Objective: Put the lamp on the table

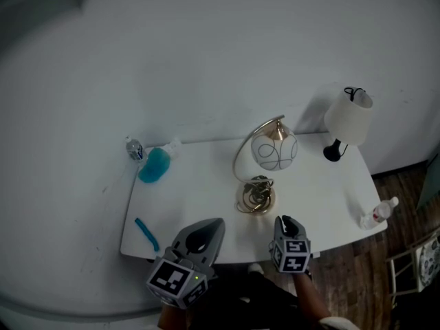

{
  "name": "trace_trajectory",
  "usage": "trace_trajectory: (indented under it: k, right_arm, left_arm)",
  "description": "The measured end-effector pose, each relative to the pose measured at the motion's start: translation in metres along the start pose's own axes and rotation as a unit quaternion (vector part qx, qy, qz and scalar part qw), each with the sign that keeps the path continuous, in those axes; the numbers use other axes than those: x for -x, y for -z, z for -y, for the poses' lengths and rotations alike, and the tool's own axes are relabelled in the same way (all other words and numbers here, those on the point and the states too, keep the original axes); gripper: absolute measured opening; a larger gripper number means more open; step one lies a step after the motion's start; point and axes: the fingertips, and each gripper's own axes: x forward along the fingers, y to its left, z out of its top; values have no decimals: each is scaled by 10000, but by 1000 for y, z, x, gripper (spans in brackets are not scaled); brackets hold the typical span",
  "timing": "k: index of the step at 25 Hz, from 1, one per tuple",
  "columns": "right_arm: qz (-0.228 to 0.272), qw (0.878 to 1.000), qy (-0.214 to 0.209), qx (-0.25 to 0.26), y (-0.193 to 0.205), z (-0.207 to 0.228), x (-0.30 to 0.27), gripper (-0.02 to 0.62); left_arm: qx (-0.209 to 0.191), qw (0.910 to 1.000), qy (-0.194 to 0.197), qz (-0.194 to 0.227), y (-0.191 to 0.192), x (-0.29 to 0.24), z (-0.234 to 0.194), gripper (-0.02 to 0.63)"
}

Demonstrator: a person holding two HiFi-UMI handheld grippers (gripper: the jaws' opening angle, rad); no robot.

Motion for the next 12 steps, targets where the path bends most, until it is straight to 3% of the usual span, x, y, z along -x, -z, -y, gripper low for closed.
trace_trajectory:
  k: [9,12]
  right_arm:
    - [-61,9999,21,161,8,-10,21,44]
    - [13,9996,92,273,6,-13,29,2]
  left_arm:
    - [28,10000,16,43,5,22,13,9]
    - [38,10000,14,24,9,28,16,9]
